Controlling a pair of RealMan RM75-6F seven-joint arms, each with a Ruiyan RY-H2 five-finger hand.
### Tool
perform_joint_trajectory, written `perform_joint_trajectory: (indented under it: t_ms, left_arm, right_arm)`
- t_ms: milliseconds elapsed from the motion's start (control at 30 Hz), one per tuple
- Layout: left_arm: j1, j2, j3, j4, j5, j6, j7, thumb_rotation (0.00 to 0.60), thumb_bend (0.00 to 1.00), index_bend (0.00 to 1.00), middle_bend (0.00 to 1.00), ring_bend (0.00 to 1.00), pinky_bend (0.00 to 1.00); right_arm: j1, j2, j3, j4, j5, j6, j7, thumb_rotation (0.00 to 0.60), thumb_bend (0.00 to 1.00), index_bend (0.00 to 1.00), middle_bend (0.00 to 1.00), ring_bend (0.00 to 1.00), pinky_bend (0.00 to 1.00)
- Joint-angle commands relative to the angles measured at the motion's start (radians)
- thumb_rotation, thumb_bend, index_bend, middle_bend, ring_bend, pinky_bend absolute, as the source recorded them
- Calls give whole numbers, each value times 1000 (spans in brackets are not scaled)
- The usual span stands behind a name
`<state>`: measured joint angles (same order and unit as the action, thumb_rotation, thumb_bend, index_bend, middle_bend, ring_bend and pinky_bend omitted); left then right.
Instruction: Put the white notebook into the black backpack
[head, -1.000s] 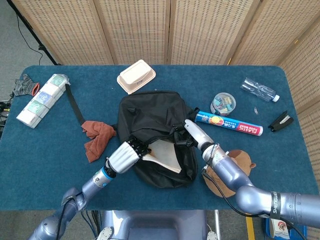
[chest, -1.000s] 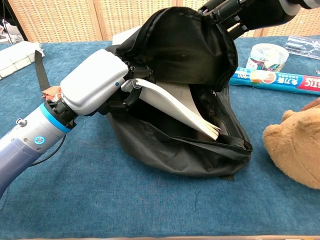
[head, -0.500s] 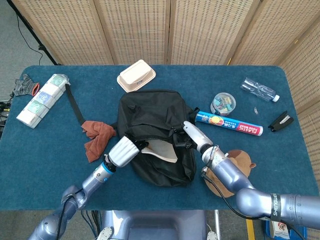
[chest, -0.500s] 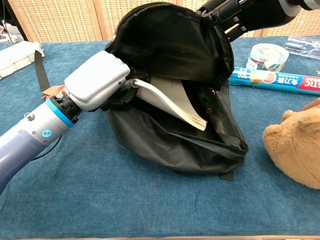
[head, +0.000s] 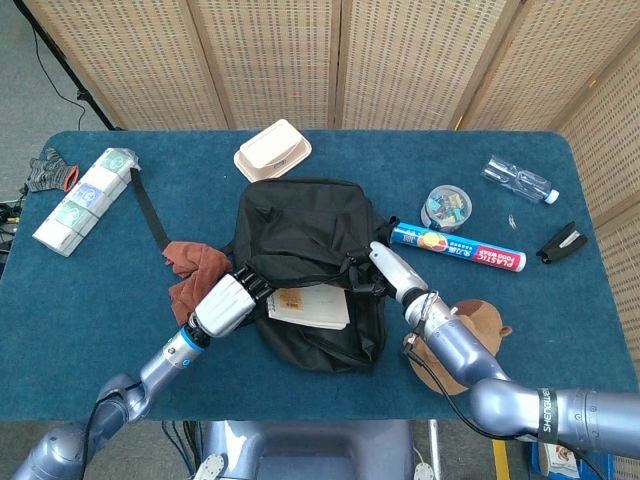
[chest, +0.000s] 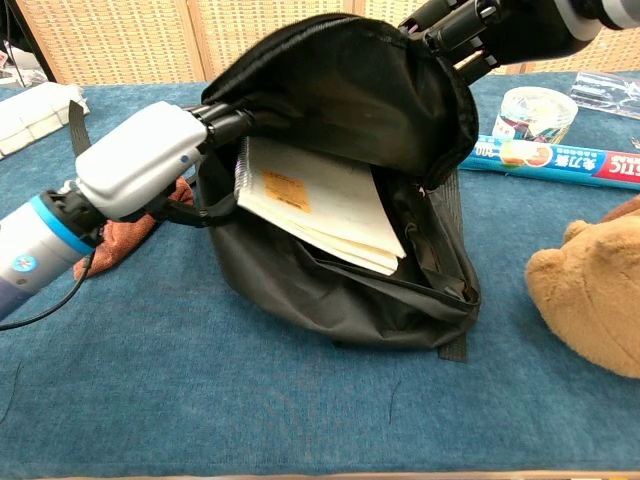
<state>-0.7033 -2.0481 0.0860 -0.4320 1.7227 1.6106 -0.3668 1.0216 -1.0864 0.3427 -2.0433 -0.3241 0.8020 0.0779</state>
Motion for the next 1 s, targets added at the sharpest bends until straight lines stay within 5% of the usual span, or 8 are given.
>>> perform_joint_trajectory:
  t_ms: [33, 300, 600, 667, 733, 833, 1000]
  left_arm:
    - [30, 131, 45, -176, 38, 40, -43, 600, 333, 92, 0, 8, 230]
    - [65, 391, 83, -536, 91, 119, -77, 600, 302, 79, 0, 0, 219]
    - [116, 530, 31, -646, 51, 157, -72, 600, 305, 79, 0, 0, 218]
    - [128, 542, 21, -640, 39, 159, -82, 600, 305, 79, 0, 0, 217]
    - [137, 547, 15, -634, 31, 159, -92, 600, 307, 79, 0, 0, 215]
    - [163, 557, -1, -609, 1, 156, -120, 600, 307, 79, 0, 0, 213]
    - [200, 562, -30, -572, -36, 171, -174, 600, 308, 79, 0, 0, 203]
  right_arm:
    - [2, -9, -7, 13, -1, 12, -7, 600, 732, 587, 485, 350, 476]
    - [-14, -24, -27, 30, -4, 32, -11, 600, 733, 587, 485, 350, 477]
    - [-72, -53, -32, -43, -103, 55, 26, 600, 770, 545, 445, 320, 442]
    - [-92, -60, -37, -62, -143, 36, 44, 600, 649, 453, 343, 219, 362]
    - [-107, -62, -43, -70, -179, 9, 57, 600, 324, 252, 116, 46, 180]
    - [-143, -55, -65, -88, -278, -89, 88, 600, 56, 46, 0, 0, 12]
    - [-220, -62, -90, -98, -473, -100, 105, 600, 0, 0, 0, 0, 0]
